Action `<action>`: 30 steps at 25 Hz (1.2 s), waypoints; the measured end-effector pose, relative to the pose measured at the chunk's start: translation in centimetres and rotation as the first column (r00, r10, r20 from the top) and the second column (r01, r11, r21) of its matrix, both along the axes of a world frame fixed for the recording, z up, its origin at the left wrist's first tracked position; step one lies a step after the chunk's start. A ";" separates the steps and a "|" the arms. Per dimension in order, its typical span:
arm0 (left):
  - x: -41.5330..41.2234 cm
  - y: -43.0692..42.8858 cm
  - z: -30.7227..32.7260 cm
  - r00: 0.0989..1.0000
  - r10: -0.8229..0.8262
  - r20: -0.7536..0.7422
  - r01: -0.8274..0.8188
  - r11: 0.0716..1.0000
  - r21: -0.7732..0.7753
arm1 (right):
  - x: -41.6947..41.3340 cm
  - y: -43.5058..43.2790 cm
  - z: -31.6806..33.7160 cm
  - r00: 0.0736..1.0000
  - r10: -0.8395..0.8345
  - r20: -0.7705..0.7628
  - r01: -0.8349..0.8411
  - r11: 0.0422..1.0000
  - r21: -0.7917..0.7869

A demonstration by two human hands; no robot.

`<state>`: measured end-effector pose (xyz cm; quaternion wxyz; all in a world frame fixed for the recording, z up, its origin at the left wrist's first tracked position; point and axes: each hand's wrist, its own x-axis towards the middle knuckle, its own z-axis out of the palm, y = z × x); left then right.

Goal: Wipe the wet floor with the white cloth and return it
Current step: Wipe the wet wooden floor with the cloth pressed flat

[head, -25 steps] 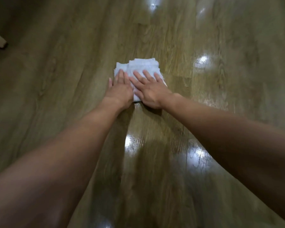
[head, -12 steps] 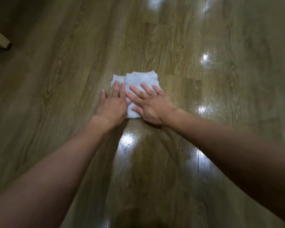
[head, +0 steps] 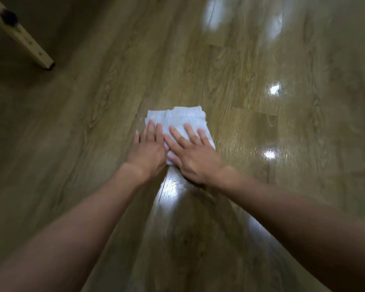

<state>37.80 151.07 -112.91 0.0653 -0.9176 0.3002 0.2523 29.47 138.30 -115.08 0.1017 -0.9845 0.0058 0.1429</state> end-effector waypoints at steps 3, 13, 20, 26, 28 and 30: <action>-5.1 5.6 0.2 0.999 -0.033 0.022 0.031 0.996 0.080 | -5.6 5.2 0.1 0.993 0.106 0.045 -0.105 0.994 -0.024; 7.4 4.8 -1.4 0.997 0.030 0.077 -0.030 1.000 0.008 | 8.8 3.4 -1.5 0.997 0.076 0.028 -0.076 0.997 -0.024; 11.6 4.2 -1.0 0.990 0.141 0.004 -0.140 0.989 -0.046 | 13.2 4.2 -1.1 0.998 0.061 0.010 -0.061 0.998 -0.014; -1.5 11.7 -2.1 0.985 0.113 0.131 -0.102 0.991 -0.090 | -0.6 9.2 -1.4 0.965 0.196 0.175 -0.202 0.979 0.014; -2.4 12.7 -2.5 0.983 0.107 0.148 -0.093 0.991 -0.101 | -0.9 9.8 -1.7 0.956 0.226 0.186 -0.235 0.971 0.030; -0.3 12.6 -3.0 0.978 0.108 0.178 -0.090 0.990 -0.109 | 1.9 9.2 -1.7 0.933 0.308 0.187 -0.308 0.951 -0.031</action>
